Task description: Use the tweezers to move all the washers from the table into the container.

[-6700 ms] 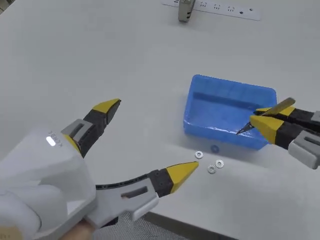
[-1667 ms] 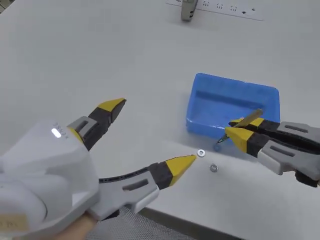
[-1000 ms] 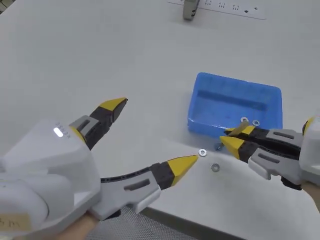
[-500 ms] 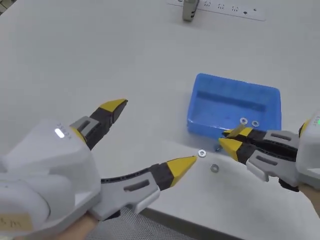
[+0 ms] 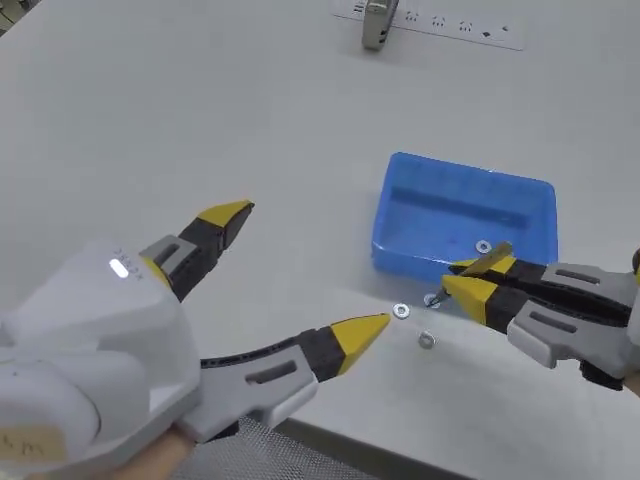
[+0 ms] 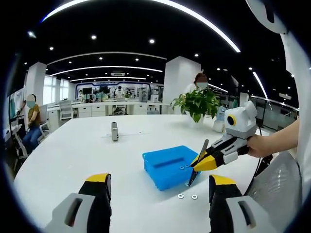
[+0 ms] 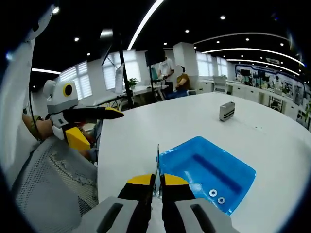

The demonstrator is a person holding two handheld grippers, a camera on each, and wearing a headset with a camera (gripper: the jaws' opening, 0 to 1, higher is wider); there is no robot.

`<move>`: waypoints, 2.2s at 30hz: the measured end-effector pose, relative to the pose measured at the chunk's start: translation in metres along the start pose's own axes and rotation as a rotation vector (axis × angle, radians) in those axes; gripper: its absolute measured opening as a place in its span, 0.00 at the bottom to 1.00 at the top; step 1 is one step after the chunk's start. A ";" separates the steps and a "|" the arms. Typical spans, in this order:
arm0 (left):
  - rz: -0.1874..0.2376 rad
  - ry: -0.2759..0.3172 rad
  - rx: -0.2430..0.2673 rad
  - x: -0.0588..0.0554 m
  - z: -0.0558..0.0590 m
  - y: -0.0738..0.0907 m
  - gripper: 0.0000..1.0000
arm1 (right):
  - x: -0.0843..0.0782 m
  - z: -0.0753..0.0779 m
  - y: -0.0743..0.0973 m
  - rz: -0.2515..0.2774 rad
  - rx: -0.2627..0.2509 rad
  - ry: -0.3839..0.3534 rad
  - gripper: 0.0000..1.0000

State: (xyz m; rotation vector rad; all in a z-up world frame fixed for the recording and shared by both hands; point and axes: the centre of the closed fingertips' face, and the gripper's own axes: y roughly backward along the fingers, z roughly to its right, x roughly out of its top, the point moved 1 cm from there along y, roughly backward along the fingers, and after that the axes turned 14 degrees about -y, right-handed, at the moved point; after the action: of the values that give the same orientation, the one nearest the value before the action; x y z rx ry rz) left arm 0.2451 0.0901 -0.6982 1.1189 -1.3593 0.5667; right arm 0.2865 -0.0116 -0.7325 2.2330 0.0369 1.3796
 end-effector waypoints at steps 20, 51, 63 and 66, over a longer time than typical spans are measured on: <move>0.001 0.000 -0.003 0.000 0.000 0.000 0.83 | 0.057 0.048 0.007 0.140 -0.116 -0.109 0.02; -0.020 -0.016 -0.014 -0.004 0.002 -0.001 0.82 | 0.014 0.083 -0.026 -0.014 -0.173 -0.083 0.04; -0.012 -0.017 -0.011 -0.002 0.002 -0.001 0.82 | 0.050 0.037 -0.003 0.134 -0.080 -0.057 0.03; -0.010 -0.018 -0.013 -0.002 0.002 -0.001 0.82 | 0.052 0.016 0.000 0.150 -0.024 -0.054 0.03</move>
State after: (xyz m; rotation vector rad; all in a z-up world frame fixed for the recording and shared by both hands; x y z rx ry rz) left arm 0.2445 0.0885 -0.7004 1.1221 -1.3699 0.5413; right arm 0.3251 -0.0038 -0.6955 2.2912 -0.1687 1.3873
